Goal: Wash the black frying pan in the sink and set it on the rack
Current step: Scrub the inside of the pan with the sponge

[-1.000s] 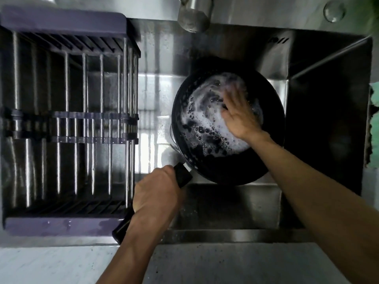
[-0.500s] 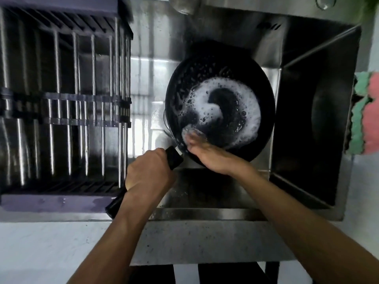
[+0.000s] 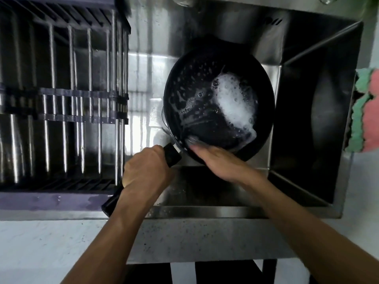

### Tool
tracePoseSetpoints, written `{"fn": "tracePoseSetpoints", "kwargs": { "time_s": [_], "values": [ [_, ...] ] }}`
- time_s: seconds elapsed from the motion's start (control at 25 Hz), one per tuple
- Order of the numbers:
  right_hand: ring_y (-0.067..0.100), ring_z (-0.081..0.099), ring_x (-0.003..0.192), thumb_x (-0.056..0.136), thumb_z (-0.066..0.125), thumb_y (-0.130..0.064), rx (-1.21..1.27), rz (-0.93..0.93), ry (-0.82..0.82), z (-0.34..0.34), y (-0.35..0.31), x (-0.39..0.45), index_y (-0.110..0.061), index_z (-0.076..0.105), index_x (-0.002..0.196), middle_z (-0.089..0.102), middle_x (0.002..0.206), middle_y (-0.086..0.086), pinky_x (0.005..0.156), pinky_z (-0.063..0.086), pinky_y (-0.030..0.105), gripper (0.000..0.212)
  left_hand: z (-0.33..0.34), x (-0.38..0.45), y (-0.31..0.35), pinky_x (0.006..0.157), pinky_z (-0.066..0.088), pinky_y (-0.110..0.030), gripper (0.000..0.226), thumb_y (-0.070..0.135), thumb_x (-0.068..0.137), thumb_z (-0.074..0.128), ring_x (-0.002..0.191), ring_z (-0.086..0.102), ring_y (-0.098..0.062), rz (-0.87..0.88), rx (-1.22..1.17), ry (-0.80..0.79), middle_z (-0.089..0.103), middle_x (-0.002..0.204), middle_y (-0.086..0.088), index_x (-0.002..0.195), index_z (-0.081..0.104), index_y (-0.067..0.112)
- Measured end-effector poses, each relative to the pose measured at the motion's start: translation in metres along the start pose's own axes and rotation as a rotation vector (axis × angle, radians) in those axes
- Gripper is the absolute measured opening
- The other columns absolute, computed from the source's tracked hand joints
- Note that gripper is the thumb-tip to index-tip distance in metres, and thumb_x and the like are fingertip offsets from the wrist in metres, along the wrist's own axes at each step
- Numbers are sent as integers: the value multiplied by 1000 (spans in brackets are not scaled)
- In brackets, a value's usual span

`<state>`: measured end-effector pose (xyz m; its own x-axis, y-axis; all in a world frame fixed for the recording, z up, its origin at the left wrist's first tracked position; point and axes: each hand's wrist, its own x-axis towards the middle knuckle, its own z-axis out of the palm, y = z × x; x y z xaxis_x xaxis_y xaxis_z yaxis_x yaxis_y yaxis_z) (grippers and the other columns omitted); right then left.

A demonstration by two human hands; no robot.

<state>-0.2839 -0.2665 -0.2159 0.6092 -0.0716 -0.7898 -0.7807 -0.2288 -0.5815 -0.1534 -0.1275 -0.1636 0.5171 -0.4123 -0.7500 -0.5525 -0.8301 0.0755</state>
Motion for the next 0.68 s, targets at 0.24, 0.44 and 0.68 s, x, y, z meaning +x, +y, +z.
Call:
{"fn": "tracePoseSetpoints", "kwargs": {
  "time_s": [0.24,0.44,0.68],
  "values": [
    [10,-9,153,110,23,-30,-179,-51,-34,4,14,7,-24,15,158,-1,167,-7,114,-10,19,49,1,1,-1,65,42,-34,35,35,81,65,82,58,-27,-13,11,7,53,84,-1,109,57,16],
    [12,-16,152,106,26,-48,-220,96,354,-49,19,62,-40,9,158,-11,166,-12,124,-4,41,55,4,1,-4,64,42,-33,30,32,83,63,78,58,-24,17,11,26,59,87,0,108,57,17],
    [17,-15,152,107,29,-43,-150,-37,361,-38,-2,83,-34,15,158,-6,167,-6,123,-10,34,53,5,4,-2,63,43,-33,28,32,84,61,76,56,-24,6,6,-8,55,84,0,107,56,18]
  ]
}}
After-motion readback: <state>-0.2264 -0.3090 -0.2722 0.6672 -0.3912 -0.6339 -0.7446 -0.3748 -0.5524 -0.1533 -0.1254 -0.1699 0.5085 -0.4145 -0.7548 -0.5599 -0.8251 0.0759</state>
